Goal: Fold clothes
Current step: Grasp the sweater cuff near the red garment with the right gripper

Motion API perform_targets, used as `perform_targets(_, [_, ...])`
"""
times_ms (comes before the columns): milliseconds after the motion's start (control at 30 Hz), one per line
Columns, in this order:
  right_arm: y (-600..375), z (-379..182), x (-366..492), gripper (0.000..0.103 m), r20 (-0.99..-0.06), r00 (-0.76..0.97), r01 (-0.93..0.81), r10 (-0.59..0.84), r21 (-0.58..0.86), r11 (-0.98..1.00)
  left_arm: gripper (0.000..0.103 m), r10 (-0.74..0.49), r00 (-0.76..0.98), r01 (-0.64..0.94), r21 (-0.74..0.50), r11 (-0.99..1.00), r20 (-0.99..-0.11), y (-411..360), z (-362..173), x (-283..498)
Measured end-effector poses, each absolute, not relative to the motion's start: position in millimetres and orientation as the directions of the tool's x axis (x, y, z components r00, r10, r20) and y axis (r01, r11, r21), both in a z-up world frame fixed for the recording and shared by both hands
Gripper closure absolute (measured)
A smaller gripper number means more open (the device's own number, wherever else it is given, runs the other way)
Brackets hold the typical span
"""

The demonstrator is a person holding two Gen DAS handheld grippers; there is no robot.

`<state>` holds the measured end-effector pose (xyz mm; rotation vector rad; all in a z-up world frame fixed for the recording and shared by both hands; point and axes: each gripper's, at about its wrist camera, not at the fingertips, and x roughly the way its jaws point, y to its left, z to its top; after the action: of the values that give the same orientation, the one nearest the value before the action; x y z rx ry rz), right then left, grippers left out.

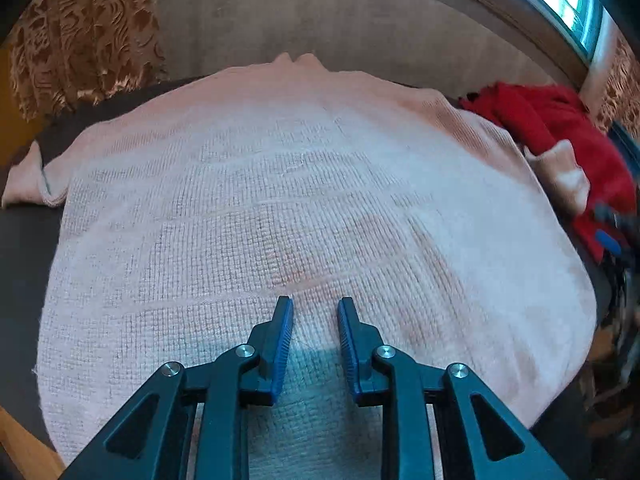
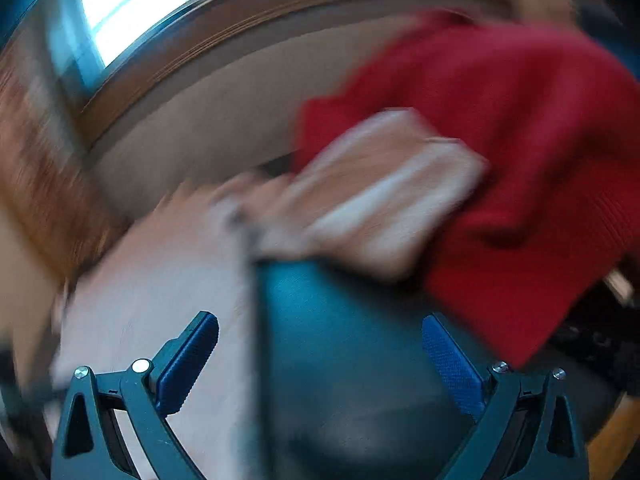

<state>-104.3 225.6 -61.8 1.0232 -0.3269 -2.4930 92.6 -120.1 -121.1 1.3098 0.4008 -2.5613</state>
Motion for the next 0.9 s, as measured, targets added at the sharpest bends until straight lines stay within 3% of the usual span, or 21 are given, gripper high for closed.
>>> perform_targets(167, [266, -74, -149, 0.004, -0.552, -0.688, 0.134, -0.47, 0.54, -0.831, 0.079, -0.032, -0.554, 0.31, -0.17, -0.936, -0.832, -136, -120, 98])
perform_targets(333, [263, -84, -177, 0.031, -0.519, -0.678, 0.12, -0.521, 0.621, -0.774, 0.079, -0.031, -0.528, 0.286, -0.143, -0.948, -0.848, -135, -119, 95])
perform_targets(467, [261, -90, -186, 0.034, -0.51, -0.664, 0.115, -0.547, 0.653, -0.749, 0.079, -0.026, -0.522, 0.284, -0.145, -0.948, -0.853, -133, -119, 89])
perform_targets(500, [260, -93, -187, 0.042, -0.514, -0.652, 0.112, -0.557, 0.662, -0.741, 0.079, -0.027, -0.523, 0.285, -0.145, -0.948, -0.852, -133, -119, 88])
perform_targets(533, [257, -95, -188, 0.065, -0.528, -0.626, 0.109, -0.574, 0.669, -0.735, 0.079, -0.027, -0.523, 0.285, -0.145, -0.947, -0.852, -133, -119, 88])
perform_targets(600, [250, -100, -189, 0.094, -0.552, -0.573, 0.109, -0.605, 0.681, -0.724, 0.079, -0.03, -0.524, 0.287, -0.143, -0.947, -0.851, -137, -119, 84])
perform_targets(800, [231, -93, -157, 0.095, -0.584, -0.493, 0.218, -0.644, 0.634, -0.742, 0.079, -0.021, -0.554, 0.327, -0.194, -0.925, -0.833, -140, -118, 93])
perform_targets(900, [235, -71, -162, 0.095, -0.518, -0.527, 0.236, -0.674, 0.673, -0.701, 0.079, -0.002, -0.556, 0.332, -0.219, -0.918, -0.831, -144, -115, 96])
